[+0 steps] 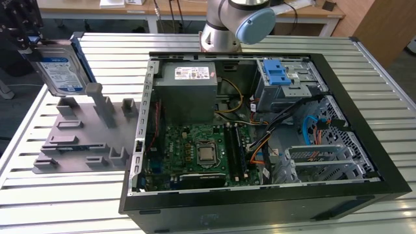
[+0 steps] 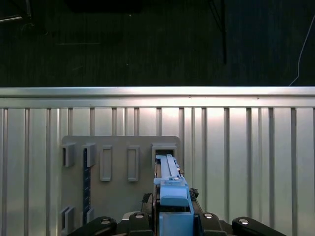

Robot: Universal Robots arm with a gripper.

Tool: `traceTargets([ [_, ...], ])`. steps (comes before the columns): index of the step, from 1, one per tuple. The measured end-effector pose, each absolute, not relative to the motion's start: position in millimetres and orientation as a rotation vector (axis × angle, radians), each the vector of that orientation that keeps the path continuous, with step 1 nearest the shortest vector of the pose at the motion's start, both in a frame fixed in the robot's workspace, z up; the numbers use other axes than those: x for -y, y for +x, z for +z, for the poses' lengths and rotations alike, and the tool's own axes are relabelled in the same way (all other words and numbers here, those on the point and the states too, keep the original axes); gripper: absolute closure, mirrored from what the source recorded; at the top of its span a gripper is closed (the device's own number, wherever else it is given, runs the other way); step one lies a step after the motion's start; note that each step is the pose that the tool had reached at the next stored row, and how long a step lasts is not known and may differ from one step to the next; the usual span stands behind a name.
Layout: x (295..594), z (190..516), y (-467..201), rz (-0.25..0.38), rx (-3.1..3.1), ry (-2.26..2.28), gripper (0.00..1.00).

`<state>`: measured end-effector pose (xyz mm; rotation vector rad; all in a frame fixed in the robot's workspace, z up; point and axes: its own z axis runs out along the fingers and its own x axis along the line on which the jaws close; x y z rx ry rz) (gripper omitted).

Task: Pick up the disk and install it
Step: 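Pick up the disk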

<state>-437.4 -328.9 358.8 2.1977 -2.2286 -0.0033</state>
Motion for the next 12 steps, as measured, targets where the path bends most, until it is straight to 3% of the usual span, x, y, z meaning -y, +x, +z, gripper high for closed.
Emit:
traceTargets([
  [12, 328.9, 367.6, -437.4, -0.003, 2.229, 2.198, 0.64],
])
